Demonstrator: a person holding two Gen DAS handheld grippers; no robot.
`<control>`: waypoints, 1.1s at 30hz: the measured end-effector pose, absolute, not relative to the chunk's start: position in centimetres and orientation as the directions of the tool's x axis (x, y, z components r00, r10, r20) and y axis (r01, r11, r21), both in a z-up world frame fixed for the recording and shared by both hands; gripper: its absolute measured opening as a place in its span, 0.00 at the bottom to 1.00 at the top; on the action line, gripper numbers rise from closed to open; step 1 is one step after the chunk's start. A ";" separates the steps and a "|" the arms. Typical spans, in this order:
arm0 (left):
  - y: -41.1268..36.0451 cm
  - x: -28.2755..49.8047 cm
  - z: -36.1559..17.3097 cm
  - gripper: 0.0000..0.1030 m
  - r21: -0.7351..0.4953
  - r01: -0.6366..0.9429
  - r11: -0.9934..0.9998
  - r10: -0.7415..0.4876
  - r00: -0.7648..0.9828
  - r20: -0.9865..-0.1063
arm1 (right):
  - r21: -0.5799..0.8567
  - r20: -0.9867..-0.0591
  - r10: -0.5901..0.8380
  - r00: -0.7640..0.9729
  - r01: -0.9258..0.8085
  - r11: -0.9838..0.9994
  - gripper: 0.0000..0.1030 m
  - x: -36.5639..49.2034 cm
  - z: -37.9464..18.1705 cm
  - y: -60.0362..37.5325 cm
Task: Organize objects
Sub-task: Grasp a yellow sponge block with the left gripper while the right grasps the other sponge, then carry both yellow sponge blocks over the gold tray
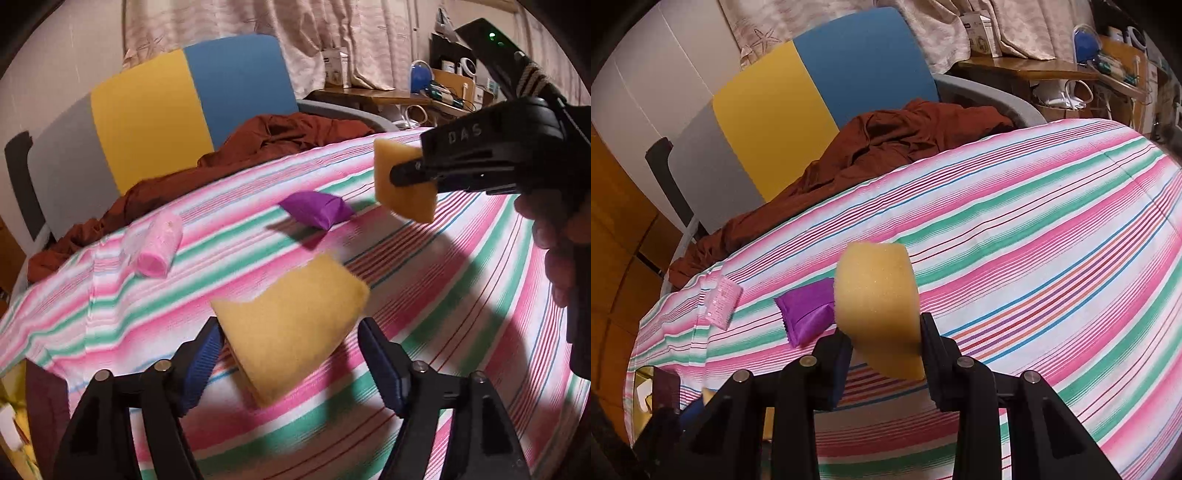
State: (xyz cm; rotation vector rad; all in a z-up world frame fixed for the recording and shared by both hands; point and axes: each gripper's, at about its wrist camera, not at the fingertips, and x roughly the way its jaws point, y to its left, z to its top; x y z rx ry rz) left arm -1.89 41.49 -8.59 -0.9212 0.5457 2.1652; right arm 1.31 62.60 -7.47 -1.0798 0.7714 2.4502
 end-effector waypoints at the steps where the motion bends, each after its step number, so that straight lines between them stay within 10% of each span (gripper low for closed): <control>1: 41.1 -2.1 -8.7 0.66 0.078 -0.735 -0.674 0.447 -0.489 -0.749 | 0.335 -0.756 0.099 -0.647 -0.513 -0.791 0.34 1.3 -7.4 62.6; 33: 25.9 3.2 0.2 0.58 -0.104 -0.566 -0.818 0.501 -0.611 -0.613 | 0.293 -0.703 0.062 -0.709 -0.368 -0.883 0.34 1.1 -4.7 56.7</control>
